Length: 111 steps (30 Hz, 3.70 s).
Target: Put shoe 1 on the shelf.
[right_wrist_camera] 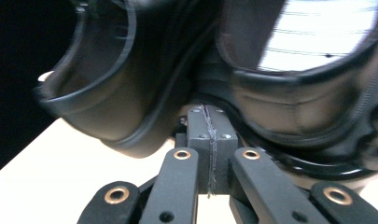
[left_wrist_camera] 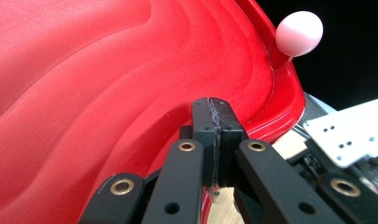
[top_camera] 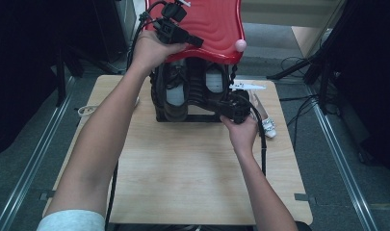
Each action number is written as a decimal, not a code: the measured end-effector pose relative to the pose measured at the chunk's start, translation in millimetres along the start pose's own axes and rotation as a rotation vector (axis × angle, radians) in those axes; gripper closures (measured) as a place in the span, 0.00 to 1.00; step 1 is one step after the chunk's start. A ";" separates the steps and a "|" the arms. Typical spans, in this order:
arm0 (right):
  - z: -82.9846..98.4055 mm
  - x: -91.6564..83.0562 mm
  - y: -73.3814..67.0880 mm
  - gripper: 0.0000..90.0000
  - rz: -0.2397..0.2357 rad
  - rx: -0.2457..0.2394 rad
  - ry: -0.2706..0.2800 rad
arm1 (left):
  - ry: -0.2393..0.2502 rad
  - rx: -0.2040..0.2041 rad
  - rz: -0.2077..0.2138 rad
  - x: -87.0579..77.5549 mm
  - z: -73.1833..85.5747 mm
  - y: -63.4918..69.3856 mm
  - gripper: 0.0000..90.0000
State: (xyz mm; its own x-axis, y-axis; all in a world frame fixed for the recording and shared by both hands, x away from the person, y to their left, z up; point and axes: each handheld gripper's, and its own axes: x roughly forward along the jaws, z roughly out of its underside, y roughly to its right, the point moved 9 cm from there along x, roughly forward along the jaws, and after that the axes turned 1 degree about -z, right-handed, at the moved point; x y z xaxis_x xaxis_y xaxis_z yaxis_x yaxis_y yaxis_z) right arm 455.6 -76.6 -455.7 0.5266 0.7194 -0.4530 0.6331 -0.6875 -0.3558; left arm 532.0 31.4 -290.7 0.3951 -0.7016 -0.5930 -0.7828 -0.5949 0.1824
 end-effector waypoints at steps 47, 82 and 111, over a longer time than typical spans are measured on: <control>1.7 72.0 -83.1 1.00 -0.133 -0.058 -0.106 | 0.006 -0.019 0.016 -1.0 0.9 -1.4 1.00; -1.1 46.3 -82.5 0.67 -0.151 -0.109 -0.062 | -0.004 0.022 -0.001 -53.5 16.4 24.1 0.54; 68.3 -20.2 -52.8 0.51 -0.166 -0.126 -0.106 | 0.001 0.020 0.063 -65.4 143.5 54.7 0.43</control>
State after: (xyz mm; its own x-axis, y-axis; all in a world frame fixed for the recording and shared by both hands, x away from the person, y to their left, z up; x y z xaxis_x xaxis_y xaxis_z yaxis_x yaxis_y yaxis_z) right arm 372.8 -61.7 -483.6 0.3514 0.8025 -0.4823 0.7753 -0.5381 -0.3305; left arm 394.3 101.1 -354.5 0.3453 -0.7377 -0.5801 -0.8155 -0.5418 0.2034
